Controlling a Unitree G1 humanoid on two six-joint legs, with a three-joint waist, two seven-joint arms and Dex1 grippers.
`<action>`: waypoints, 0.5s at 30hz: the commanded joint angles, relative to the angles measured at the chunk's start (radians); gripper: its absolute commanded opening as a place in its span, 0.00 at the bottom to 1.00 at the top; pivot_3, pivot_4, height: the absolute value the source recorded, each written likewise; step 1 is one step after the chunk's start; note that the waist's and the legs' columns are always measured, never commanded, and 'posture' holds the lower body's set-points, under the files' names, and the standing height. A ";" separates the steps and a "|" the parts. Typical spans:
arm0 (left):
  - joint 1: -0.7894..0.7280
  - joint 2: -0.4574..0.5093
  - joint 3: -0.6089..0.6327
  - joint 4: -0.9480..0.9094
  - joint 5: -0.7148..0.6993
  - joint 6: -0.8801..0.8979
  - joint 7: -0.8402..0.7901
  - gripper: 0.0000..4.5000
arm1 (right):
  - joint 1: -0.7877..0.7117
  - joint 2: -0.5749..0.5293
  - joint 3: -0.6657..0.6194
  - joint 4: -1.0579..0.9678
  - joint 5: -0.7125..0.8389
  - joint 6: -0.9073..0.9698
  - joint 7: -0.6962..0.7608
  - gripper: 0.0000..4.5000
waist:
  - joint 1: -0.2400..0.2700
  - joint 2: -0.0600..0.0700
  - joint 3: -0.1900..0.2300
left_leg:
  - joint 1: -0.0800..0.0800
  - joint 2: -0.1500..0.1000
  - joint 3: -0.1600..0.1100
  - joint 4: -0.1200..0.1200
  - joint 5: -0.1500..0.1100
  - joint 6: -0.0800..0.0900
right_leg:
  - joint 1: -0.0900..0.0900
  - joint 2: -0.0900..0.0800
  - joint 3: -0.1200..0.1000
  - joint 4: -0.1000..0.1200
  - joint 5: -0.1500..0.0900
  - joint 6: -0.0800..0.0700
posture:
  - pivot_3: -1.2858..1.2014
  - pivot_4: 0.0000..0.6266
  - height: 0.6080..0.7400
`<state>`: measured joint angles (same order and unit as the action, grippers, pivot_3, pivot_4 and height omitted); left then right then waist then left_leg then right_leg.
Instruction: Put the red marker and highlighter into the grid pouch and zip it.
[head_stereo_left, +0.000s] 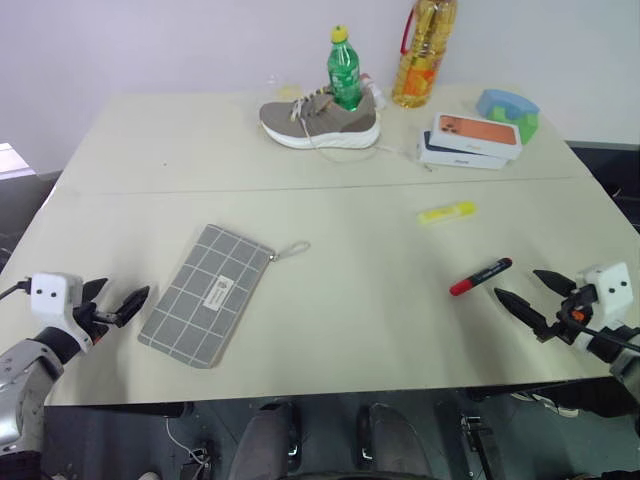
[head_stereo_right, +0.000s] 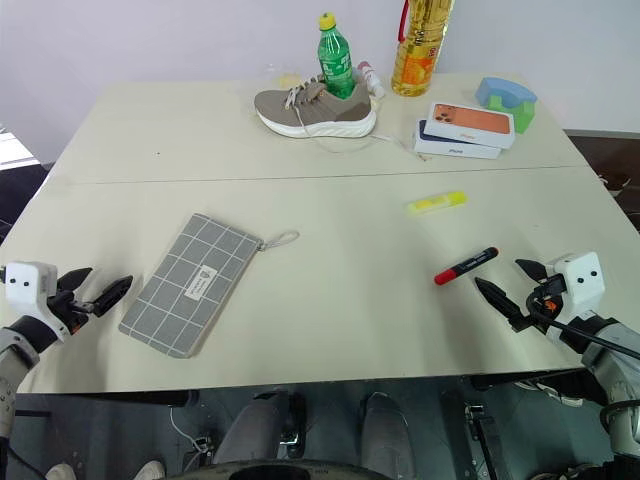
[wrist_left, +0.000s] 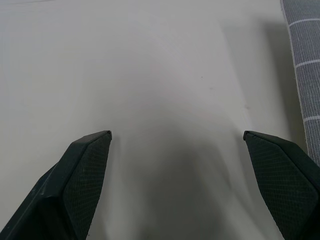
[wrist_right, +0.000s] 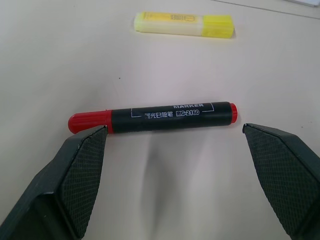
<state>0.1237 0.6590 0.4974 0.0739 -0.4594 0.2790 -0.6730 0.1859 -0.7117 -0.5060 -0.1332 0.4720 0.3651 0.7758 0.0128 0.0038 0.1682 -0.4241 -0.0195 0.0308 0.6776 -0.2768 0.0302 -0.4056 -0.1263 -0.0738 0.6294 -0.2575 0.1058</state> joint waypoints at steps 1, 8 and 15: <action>0.008 0.020 0.037 -0.025 -0.003 -0.006 -0.001 0.99 | -0.011 -0.001 0.001 -0.009 -0.005 -0.019 -0.002 1.00 | 0.000 0.000 0.000 | 0.000 0.000 0.000 0.000 0.000 0.000 | 0.000 0.000 0.000 0.000 0.000 0.000 | 0.52 0.24 1.00; 0.005 0.007 0.036 -0.029 -0.008 -0.003 0.013 0.99 | -0.047 -0.004 0.019 -0.018 -0.001 -0.014 -0.008 1.00 | -0.001 0.000 0.000 | 0.000 0.000 0.000 0.000 0.000 0.000 | 0.000 0.000 0.000 0.000 0.000 0.000 | 0.52 0.24 1.00; -0.015 -0.055 0.048 -0.059 -0.013 -0.060 0.076 0.99 | -0.167 0.020 0.114 -0.128 0.038 0.045 -0.039 1.00 | -0.001 0.000 0.000 | 0.000 0.000 0.000 0.000 0.000 0.000 | 0.000 0.000 0.000 0.000 0.000 0.000 | 0.52 0.24 1.00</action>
<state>0.1148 0.6036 0.5042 0.0601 -0.4626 0.2480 -0.6142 0.0404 -0.6970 -0.4000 -0.1991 0.4835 0.4019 0.7457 0.0121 0.0040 0.1684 -0.4243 -0.0194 0.0309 0.6776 -0.2767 0.0302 -0.4059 -0.1262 -0.0737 0.6296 -0.2574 0.1059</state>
